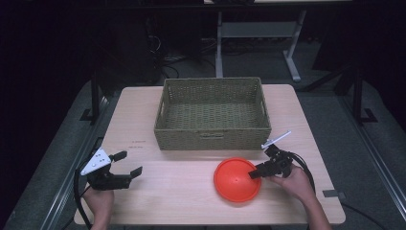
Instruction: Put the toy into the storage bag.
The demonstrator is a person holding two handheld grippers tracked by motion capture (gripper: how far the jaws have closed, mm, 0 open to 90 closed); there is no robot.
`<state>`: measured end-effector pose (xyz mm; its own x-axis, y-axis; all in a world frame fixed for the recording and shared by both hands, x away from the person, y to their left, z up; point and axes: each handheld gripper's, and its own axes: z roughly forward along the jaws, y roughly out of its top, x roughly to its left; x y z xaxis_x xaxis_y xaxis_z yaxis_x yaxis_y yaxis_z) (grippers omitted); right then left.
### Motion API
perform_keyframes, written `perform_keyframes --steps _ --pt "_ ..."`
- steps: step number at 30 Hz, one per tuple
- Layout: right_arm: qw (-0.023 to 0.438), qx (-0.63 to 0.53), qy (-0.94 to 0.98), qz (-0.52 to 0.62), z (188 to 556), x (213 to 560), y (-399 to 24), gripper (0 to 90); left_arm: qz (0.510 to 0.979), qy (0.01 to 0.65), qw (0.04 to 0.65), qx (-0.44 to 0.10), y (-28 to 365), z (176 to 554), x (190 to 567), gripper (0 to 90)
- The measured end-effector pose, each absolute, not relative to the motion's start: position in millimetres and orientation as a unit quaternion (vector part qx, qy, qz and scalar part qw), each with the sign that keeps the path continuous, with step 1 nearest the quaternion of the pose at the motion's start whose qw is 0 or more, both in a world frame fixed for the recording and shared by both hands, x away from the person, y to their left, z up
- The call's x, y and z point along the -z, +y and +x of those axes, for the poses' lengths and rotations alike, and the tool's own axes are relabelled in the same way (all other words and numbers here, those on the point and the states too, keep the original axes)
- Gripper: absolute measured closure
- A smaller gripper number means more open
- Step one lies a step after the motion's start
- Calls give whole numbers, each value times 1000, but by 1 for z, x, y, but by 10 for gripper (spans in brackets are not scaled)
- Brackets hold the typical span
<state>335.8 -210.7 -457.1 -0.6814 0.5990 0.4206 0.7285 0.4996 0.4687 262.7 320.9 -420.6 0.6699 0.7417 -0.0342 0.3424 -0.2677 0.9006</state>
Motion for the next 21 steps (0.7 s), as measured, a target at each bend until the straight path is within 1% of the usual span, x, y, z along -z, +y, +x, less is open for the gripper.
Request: perform_keyframes --steps 7,15,21 --pt "104 321 -858 -388 338 458 -208 555 770 352 492 -203 321 263 421 126" --pt "97 336 -854 -385 334 452 -212 683 768 353 493 -207 321 262 420 126" --pt "95 345 -849 -389 334 447 -213 743 770 350 491 -208 321 262 420 126"
